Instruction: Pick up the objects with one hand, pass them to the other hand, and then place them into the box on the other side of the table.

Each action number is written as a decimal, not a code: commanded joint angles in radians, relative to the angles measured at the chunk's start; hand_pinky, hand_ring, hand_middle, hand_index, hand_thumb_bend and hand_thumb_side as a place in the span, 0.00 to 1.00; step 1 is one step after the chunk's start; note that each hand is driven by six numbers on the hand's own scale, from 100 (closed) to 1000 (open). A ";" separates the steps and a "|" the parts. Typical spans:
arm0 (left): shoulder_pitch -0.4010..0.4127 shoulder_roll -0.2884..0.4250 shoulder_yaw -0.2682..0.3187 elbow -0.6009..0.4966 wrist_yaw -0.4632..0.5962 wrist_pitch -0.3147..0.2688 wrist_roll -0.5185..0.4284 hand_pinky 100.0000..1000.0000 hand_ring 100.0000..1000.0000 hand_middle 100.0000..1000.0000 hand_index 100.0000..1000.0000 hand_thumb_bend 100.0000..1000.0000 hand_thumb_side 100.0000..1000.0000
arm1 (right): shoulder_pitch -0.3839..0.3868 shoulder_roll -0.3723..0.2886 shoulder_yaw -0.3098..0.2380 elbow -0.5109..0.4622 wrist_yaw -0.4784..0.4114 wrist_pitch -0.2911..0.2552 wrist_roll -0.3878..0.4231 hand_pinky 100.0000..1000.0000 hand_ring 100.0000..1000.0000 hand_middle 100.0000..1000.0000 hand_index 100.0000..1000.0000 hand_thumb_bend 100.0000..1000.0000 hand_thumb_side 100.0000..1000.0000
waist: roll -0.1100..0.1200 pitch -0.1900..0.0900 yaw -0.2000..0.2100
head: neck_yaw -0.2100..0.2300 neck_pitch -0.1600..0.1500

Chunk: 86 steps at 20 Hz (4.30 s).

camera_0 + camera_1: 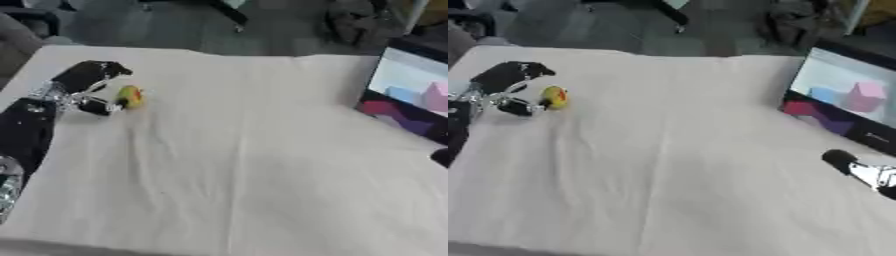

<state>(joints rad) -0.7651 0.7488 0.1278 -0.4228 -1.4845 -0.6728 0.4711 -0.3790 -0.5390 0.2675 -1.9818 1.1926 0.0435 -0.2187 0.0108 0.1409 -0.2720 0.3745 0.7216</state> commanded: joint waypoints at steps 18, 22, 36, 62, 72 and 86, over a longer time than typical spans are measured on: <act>-0.010 0.033 -0.004 -0.009 -0.074 -0.052 -0.052 0.60 0.48 0.49 0.67 0.02 0.26 | -0.002 -0.006 0.001 -0.018 0.004 0.014 0.000 0.63 0.74 1.00 0.80 0.79 1.00 | 0.004 -0.011 0.000 | 0.001 -0.013; -0.009 0.030 -0.004 -0.020 -0.068 -0.068 -0.037 0.55 0.41 0.37 0.51 0.00 0.19 | 0.000 -0.007 0.001 -0.018 0.004 0.015 0.000 0.62 0.74 1.00 0.80 0.79 1.00 | 0.005 -0.014 0.002 | -0.003 -0.011; -0.011 0.007 -0.060 -0.184 0.114 -0.233 -0.015 0.50 0.33 0.27 0.39 0.00 0.16 | 0.006 -0.048 0.016 -0.018 -0.015 -0.003 0.038 0.67 0.74 1.00 0.81 0.73 1.00 | 0.005 -0.056 0.055 | -0.101 0.024; -0.049 -0.194 -0.465 -0.904 1.829 0.251 -1.378 0.48 0.28 0.24 0.35 0.00 0.16 | -0.115 -0.101 0.148 -0.018 -0.109 -0.128 0.237 0.80 0.73 1.00 0.85 0.71 1.00 | 0.005 -0.080 0.218 | -0.360 0.048; -0.097 -0.316 -0.574 -0.917 1.737 0.307 -1.378 0.48 0.28 0.24 0.36 0.00 0.16 | -0.194 -0.076 0.179 -0.018 -0.123 -0.156 0.281 0.82 0.74 1.00 0.86 0.71 1.00 | 0.006 -0.054 0.251 | -0.345 0.040; -0.172 -0.427 -0.616 -0.807 1.637 0.226 -1.378 0.48 0.29 0.24 0.36 0.00 0.16 | -0.255 -0.013 0.218 -0.018 -0.112 -0.168 0.308 0.80 0.74 1.00 0.84 0.65 1.00 | 0.011 -0.026 0.264 | -0.340 0.016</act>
<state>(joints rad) -0.9078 0.3243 -0.4890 -1.2232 0.1498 -0.3280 -0.7932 -0.6170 -0.5481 0.4896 -1.9821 1.0780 -0.1220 0.0849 0.0229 0.1261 -0.0099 0.0336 0.7526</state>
